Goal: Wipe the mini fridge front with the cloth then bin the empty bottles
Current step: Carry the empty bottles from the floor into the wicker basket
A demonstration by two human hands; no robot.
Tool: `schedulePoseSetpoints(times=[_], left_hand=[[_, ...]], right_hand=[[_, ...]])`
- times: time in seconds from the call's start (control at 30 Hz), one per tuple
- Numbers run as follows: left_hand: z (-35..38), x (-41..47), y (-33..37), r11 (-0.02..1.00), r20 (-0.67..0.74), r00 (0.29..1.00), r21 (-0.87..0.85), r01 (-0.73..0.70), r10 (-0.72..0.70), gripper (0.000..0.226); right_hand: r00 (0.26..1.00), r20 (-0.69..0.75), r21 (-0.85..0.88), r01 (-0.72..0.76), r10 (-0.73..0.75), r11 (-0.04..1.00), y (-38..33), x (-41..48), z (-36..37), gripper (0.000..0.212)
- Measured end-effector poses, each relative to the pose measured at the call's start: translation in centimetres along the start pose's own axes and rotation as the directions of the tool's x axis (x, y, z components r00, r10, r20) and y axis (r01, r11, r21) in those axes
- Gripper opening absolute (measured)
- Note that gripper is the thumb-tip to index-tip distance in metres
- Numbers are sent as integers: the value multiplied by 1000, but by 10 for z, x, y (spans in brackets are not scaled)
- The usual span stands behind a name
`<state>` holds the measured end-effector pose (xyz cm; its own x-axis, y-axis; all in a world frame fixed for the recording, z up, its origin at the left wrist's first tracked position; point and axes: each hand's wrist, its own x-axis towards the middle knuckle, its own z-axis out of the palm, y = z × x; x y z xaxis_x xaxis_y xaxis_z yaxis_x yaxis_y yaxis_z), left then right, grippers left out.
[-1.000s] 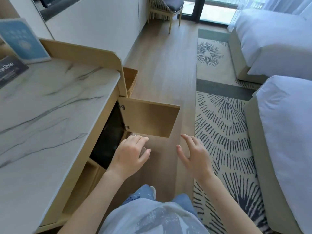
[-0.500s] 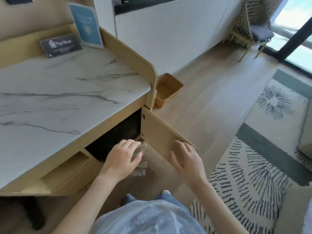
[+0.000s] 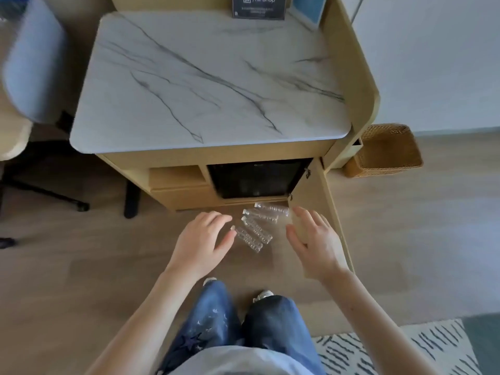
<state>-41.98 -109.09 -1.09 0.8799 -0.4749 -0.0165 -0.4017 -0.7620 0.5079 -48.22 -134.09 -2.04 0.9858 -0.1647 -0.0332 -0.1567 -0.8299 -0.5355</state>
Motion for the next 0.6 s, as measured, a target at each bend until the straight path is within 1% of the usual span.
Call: schedulePoseSetpoints(times=[0.13,0.27,0.4,0.5,0.6], left_hand=[[22,11,-32,998,-5,998,8,65,-65,51],[80,35,-87,991,-39,991,-24,130,-131,45],[180,67,-156,985,-94,981,-36,168,-171,39],[275,87,-208,977,-102,972,-51,209,-213,33],[376,99,-256,968,-104,963,-56,244,-249,25]], right_hand=[[999,-9,16,34,-34,999,6,26,39,38],[1000,11,6,15,-15,1000,36,58,113,39],[999,37,-15,6,-6,1000,94,96,219,47],[999,38,-25,21,-20,999,149,119,310,53],[997,73,-10,41,-41,999,209,134,403,56]])
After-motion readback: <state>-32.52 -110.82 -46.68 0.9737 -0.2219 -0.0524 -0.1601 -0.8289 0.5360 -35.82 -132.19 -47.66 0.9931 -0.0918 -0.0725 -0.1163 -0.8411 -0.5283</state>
